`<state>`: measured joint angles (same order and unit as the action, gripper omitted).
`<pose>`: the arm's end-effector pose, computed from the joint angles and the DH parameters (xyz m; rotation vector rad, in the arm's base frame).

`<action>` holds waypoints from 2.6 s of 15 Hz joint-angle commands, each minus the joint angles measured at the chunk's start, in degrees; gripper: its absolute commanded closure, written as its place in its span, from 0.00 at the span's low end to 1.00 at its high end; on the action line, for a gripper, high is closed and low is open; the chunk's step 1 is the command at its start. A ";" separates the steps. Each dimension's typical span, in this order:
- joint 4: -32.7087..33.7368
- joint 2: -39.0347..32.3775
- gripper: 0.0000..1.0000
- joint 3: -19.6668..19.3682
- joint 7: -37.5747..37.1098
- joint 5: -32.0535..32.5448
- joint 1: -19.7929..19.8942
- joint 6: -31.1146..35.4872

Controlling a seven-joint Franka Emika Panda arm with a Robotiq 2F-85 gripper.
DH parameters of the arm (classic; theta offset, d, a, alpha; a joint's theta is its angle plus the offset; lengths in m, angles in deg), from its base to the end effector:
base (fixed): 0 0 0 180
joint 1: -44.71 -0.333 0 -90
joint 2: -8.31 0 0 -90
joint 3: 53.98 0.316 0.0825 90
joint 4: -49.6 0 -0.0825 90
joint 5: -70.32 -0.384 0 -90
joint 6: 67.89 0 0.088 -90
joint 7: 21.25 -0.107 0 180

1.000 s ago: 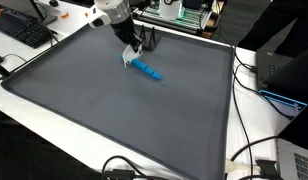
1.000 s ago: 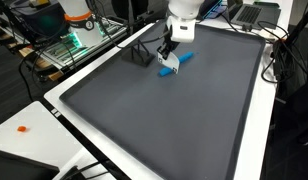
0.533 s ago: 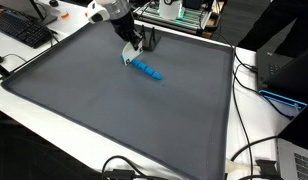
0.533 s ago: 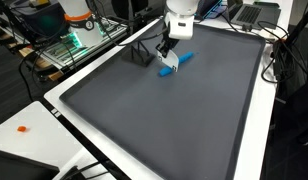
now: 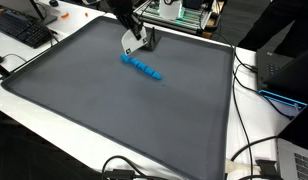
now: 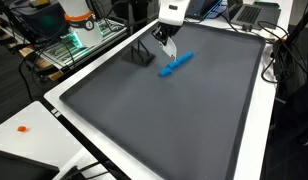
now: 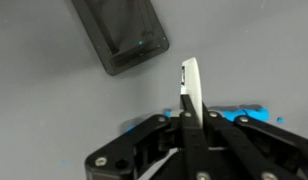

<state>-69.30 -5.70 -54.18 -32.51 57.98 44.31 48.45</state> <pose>0.5486 0.0141 0.2919 -2.9231 0.4673 0.4544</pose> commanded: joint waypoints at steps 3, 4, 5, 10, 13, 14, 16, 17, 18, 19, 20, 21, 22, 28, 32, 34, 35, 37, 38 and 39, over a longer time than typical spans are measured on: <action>-3.65 5.37 0.99 -0.72 -13.26 -6.19 0.04 -2.92; -4.32 6.03 0.99 -0.79 -15.78 -7.11 0.00 -2.74; -5.32 6.87 0.99 -0.77 -17.48 -8.27 0.03 -2.44; -10.53 11.07 0.99 -0.76 -25.42 -11.53 -0.01 -0.21; -14.01 13.11 0.99 -0.75 -29.23 -12.96 0.22 1.97; -15.30 13.57 0.99 -0.76 -30.55 -12.73 0.23 3.27; -17.67 14.50 0.99 -0.77 -32.48 -13.27 0.37 5.83; -18.81 14.91 0.99 -0.76 -33.26 -13.66 0.42 7.15; -19.96 15.32 0.99 -0.78 -33.99 -14.13 0.50 8.46; -21.17 15.78 0.99 -0.76 -34.82 -14.79 0.54 10.19; -22.17 16.02 0.99 -0.71 -35.46 -15.45 0.57 11.59; -23.16 16.05 0.99 -0.62 -36.35 -15.75 0.55 13.30; -24.15 16.20 0.99 -0.60 -37.06 -16.48 0.58 14.94; -29.06 16.59 0.99 -0.58 -38.83 -19.93 0.65 21.85; -31.07 16.45 0.99 -0.52 -39.31 -20.91 0.60 25.09; -31.72 16.31 0.99 -0.52 -39.53 -21.31 0.60 26.45; -31.97 16.22 0.99 -0.51 -39.68 -21.39 0.59 27.01; -32.42 16.01 0.99 -0.49 -39.38 -21.73 0.56 28.44; -32.55 15.79 0.99 -0.46 -39.62 -21.50 0.54 29.06; -32.68 15.70 0.99 -0.44 -39.61 -21.47 0.52 29.53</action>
<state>-100.04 9.00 -54.87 -71.79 37.86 44.71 75.71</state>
